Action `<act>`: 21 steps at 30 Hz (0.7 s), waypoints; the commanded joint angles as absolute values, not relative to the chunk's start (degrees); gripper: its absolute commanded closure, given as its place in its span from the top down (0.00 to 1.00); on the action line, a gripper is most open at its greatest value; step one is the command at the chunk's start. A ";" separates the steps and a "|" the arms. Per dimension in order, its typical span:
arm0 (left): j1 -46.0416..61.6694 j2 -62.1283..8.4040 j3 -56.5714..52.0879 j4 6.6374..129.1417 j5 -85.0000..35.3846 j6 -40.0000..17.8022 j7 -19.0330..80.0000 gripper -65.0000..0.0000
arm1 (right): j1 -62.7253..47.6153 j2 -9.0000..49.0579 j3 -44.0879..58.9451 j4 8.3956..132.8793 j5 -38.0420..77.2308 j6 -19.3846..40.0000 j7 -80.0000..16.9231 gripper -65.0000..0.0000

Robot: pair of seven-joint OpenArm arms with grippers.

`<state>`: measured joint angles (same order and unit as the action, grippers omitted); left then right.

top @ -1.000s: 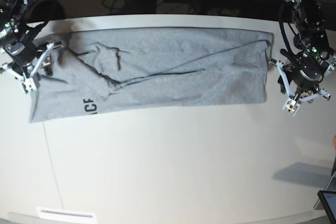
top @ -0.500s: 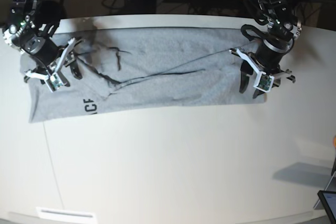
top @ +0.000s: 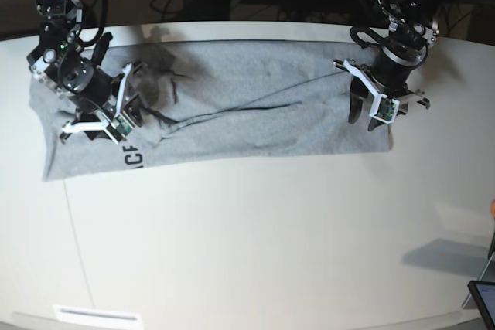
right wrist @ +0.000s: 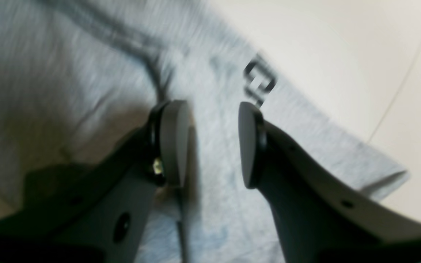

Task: Fold the T-shirt properly
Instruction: 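Open the left gripper and lower the right gripper onto the printed strip end, then grasp the strip end near the black print with the right gripper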

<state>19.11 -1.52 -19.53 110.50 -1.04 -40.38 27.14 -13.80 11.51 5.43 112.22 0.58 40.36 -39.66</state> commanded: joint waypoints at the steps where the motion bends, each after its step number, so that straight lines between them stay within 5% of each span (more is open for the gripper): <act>1: 18.86 -2.33 -20.53 112.31 -2.24 -40.00 25.71 0.35 | -12.09 12.09 4.79 113.01 0.75 40.00 -40.57 0.33; 21: 19.38 -3.12 -27.91 112.48 -2.33 -40.00 25.80 0.35 | 0.31 10.15 -1.63 99.30 0.92 40.00 -48.48 0.33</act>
<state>19.42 -2.44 -27.73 111.33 -1.52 -40.53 27.33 -0.51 10.00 -1.76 98.35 0.45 40.07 -49.47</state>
